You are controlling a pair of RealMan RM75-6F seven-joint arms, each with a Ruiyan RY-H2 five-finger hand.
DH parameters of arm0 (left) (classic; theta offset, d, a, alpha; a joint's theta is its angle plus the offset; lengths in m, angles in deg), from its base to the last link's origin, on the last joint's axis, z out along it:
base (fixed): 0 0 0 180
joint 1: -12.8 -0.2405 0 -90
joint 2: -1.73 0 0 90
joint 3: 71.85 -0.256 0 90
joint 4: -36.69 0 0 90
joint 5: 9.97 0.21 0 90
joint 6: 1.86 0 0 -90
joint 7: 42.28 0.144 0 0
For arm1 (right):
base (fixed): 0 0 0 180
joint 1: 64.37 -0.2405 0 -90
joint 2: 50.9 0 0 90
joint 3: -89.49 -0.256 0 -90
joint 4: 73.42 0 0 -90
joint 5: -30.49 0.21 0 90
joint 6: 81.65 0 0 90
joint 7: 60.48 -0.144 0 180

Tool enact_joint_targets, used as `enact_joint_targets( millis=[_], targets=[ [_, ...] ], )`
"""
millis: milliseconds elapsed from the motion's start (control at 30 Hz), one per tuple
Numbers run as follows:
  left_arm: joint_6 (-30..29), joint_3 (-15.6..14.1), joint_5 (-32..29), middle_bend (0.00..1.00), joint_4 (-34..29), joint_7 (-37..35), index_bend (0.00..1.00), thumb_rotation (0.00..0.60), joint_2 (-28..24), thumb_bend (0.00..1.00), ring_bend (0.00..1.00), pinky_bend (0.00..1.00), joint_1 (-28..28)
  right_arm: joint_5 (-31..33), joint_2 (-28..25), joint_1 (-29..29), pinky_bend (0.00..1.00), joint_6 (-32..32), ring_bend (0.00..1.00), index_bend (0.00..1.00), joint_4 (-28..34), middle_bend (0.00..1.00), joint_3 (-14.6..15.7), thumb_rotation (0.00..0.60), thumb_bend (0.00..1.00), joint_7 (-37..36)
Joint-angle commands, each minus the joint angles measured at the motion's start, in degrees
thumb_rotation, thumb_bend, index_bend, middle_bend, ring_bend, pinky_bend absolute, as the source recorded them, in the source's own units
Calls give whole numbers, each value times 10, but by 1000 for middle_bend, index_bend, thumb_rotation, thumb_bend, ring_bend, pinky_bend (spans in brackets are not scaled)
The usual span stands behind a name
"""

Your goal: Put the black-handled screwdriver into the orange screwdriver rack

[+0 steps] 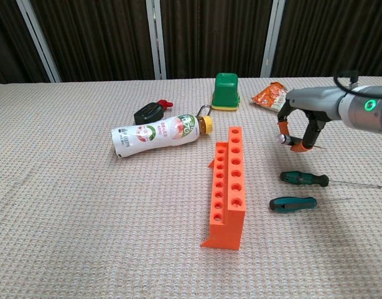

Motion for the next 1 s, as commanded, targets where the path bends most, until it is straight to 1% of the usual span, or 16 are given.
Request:
enact_joint_targets(
  millis=[33, 100, 167, 233, 300, 367, 433, 567, 633, 767, 900, 1000],
  targets=[
    [2, -1, 4, 0, -2, 3, 24, 600, -1, 52, 0, 0, 2, -3, -89, 45, 2, 81, 0, 584, 75, 265, -58, 600, 404, -138],
    [4, -2, 8, 0, -6, 9, 24, 600, -3, 52, 0, 0, 4, -4, -119, 63, 2, 130, 0, 587, 87, 268, -81, 600, 418, -206],
    [6, -2, 16, 0, -14, 17, 24, 600, -5, 52, 0, 0, 9, 16, -152, 100, 2, 212, 0, 589, 99, 270, -133, 600, 430, -334],
    [8, -1, 16, 0, -19, 21, 24, 600, -7, 53, 0, 0, 11, 1, -165, 116, 2, 256, 1, 592, 95, 271, -152, 600, 434, -374],
    [11, -1, 16, 0, -25, 26, 24, 600, -9, 52, 0, 0, 13, -20, -172, 137, 2, 301, 3, 593, 88, 272, -178, 600, 438, -424],
    [14, -2, 17, 0, -29, 31, 24, 600, -11, 53, 0, 0, 15, -37, -174, 153, 2, 328, 5, 595, 84, 273, -199, 600, 442, -458],
    [18, -3, 18, 0, -36, 38, 23, 600, -14, 53, 0, 0, 18, -63, -174, 178, 2, 363, 6, 597, 82, 273, -233, 600, 446, -504],
    [19, -2, 16, 0, -41, 46, 23, 600, -14, 53, 0, 0, 19, -94, -171, 208, 2, 390, 6, 600, 87, 273, -274, 600, 453, -547],
    [21, -1, 14, 0, -44, 54, 24, 600, -14, 52, 0, 0, 20, -112, -170, 229, 2, 403, 6, 603, 99, 273, -303, 600, 454, -573],
    [25, 0, 9, 0, -51, 63, 24, 600, -14, 51, 0, 0, 22, -152, -164, 253, 2, 412, 6, 606, 108, 273, -328, 600, 456, -592],
    [27, 0, 7, 0, -53, 66, 24, 600, -15, 52, 0, 0, 24, -168, -163, 274, 2, 436, 6, 605, 123, 273, -354, 600, 458, -625],
    [28, 1, 3, 0, -53, 67, 23, 600, -15, 52, 0, 0, 24, -183, -159, 287, 2, 442, 5, 606, 138, 273, -368, 600, 460, -635]
  ],
)
